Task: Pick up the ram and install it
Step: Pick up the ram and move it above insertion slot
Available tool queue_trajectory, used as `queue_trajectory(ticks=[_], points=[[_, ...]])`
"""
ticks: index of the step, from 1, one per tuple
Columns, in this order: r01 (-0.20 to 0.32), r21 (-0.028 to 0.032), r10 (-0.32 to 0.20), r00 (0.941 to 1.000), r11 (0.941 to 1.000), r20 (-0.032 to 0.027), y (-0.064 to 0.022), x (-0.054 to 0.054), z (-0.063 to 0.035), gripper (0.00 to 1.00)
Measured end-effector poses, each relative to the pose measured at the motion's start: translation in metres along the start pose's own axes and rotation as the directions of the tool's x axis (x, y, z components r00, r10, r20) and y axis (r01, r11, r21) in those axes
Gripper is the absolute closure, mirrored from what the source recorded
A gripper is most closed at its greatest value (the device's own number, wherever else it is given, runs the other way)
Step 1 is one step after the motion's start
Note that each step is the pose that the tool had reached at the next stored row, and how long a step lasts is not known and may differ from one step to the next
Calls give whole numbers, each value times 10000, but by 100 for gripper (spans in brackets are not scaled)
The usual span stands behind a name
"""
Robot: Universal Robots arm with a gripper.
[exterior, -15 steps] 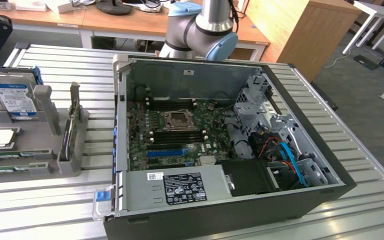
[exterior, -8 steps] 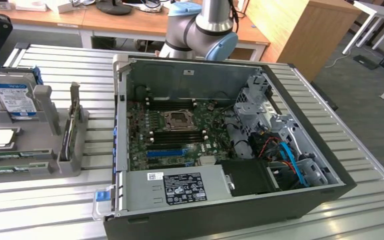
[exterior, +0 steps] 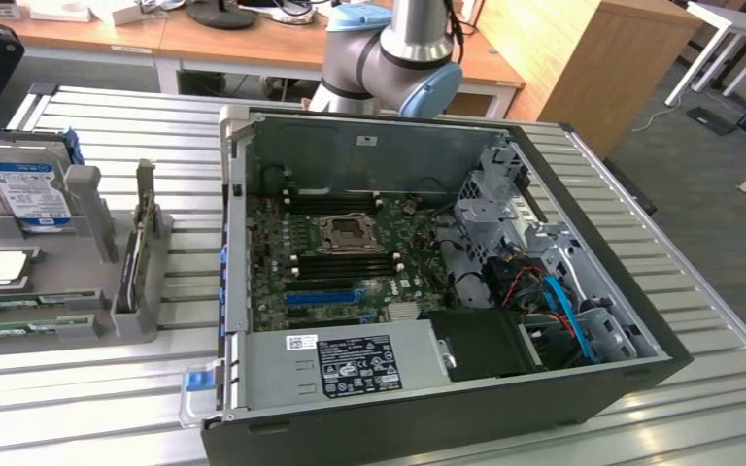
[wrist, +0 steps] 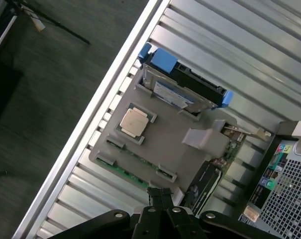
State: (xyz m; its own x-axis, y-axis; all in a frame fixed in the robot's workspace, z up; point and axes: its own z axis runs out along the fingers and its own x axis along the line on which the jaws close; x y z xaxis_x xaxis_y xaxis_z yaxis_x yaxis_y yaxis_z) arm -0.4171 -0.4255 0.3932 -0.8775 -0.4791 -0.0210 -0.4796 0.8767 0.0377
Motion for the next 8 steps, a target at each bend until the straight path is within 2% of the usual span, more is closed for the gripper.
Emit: queue_trajectory(ticks=[8], points=[[934,-3,-934,9956,9956,-46,0,0,0,90]])
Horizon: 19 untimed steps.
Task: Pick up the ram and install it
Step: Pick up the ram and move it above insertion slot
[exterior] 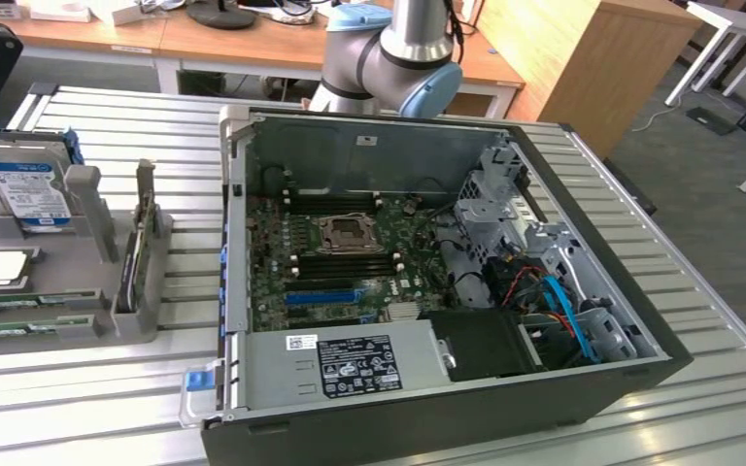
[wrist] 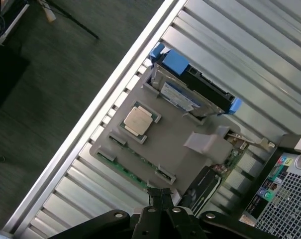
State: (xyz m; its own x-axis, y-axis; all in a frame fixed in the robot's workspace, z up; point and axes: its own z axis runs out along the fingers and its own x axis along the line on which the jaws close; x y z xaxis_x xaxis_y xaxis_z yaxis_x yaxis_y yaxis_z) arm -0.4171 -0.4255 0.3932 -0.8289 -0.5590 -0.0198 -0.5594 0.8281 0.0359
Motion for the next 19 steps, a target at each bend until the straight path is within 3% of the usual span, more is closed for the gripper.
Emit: queue_trajectory(ticks=[9,19], points=[[1106,6,-1106,9938,9939,-61,0,0,0,90],[2300,-2,-2300,9731,9732,-121,0,0,0,90]])
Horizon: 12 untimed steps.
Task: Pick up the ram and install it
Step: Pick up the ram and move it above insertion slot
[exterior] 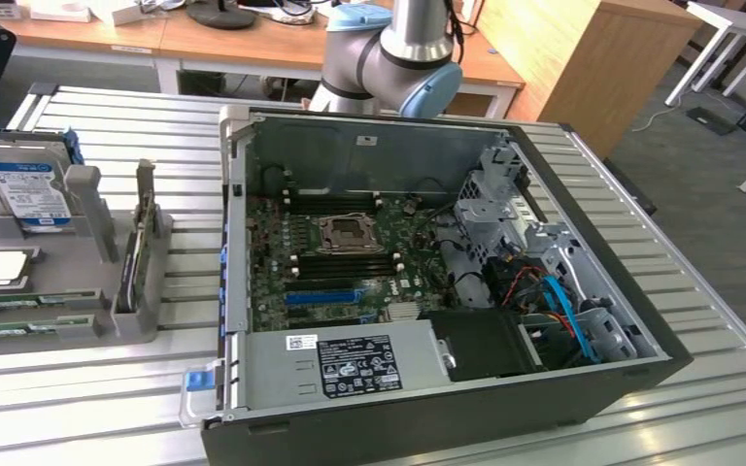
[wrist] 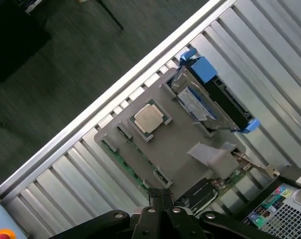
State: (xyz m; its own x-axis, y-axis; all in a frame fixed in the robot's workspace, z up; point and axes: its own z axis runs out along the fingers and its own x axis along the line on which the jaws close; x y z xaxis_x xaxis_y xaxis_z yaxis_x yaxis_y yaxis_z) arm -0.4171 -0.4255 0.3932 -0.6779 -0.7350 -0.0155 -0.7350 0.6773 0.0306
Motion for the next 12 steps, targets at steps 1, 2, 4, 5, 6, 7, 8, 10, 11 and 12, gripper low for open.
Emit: queue_trajectory(ticks=[1,2,4,5,6,7,8,10,11,12], points=[[113,-1,-113,9999,9999,-4,0,0,0,90],[227,-3,-227,9997,9997,-8,0,0,0,90],[464,-6,-464,9989,9989,-17,0,0,0,90],[588,-7,-588,9983,9983,-21,0,0,0,90],[710,-9,-710,9975,9975,-24,0,0,0,90],[841,-11,-841,9965,9965,-29,0,0,0,90],[965,-13,-965,9953,9953,-32,0,0,0,90],[1212,-18,-1212,9926,9926,-41,0,0,0,90],[1336,-20,-1336,9910,9910,-44,0,0,0,90],[1462,-22,-1462,9892,9893,-47,0,0,0,90]])
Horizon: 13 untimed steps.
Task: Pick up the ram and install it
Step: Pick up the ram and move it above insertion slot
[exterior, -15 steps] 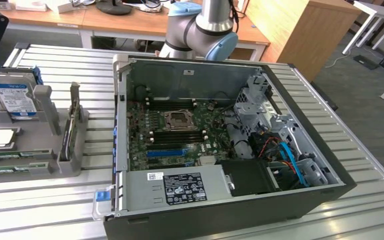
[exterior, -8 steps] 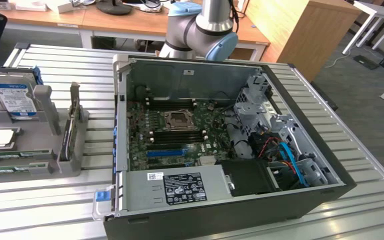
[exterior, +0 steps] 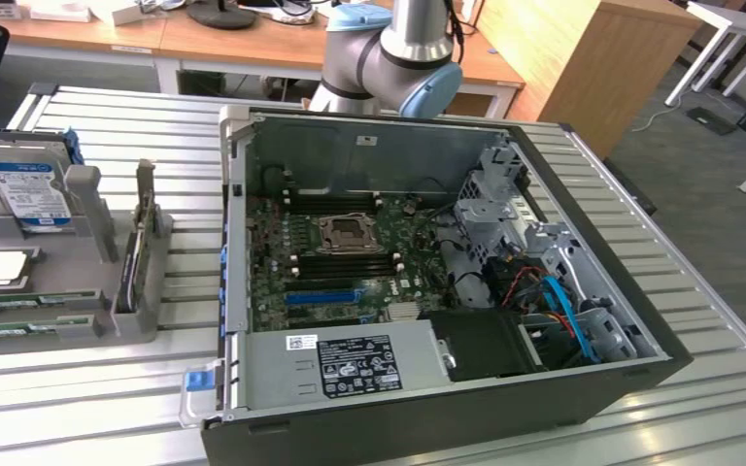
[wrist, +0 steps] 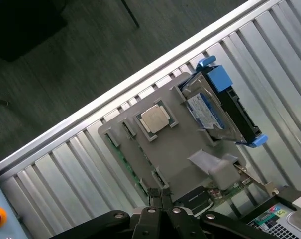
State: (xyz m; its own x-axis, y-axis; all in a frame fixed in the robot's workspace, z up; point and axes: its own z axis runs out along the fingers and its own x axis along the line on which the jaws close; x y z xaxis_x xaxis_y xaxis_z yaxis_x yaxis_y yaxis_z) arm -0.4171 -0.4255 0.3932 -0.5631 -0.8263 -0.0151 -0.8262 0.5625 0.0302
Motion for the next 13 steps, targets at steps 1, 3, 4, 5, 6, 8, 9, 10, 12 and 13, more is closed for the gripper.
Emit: queue_trajectory(ticks=[1,3,4,5,6,8,9,10,12,13], points=[[142,-2,-142,9999,9999,-6,0,0,0,90],[400,-6,-400,9992,9992,-13,0,0,0,90],[539,-9,-539,9985,9985,-18,0,0,-1,90],[675,-11,-675,9977,9977,-21,0,0,0,90],[819,-13,-819,9966,9966,-25,0,0,0,90],[1088,-18,-1088,9941,9941,-33,0,0,0,90],[1219,-20,-1219,9925,9925,-37,0,0,0,90],[1347,-23,-1347,9909,9909,-40,0,0,0,90],[1602,-28,-1602,9871,9871,-49,0,0,-1,90],[1735,-30,-1735,9848,9848,-52,0,0,0,90]])
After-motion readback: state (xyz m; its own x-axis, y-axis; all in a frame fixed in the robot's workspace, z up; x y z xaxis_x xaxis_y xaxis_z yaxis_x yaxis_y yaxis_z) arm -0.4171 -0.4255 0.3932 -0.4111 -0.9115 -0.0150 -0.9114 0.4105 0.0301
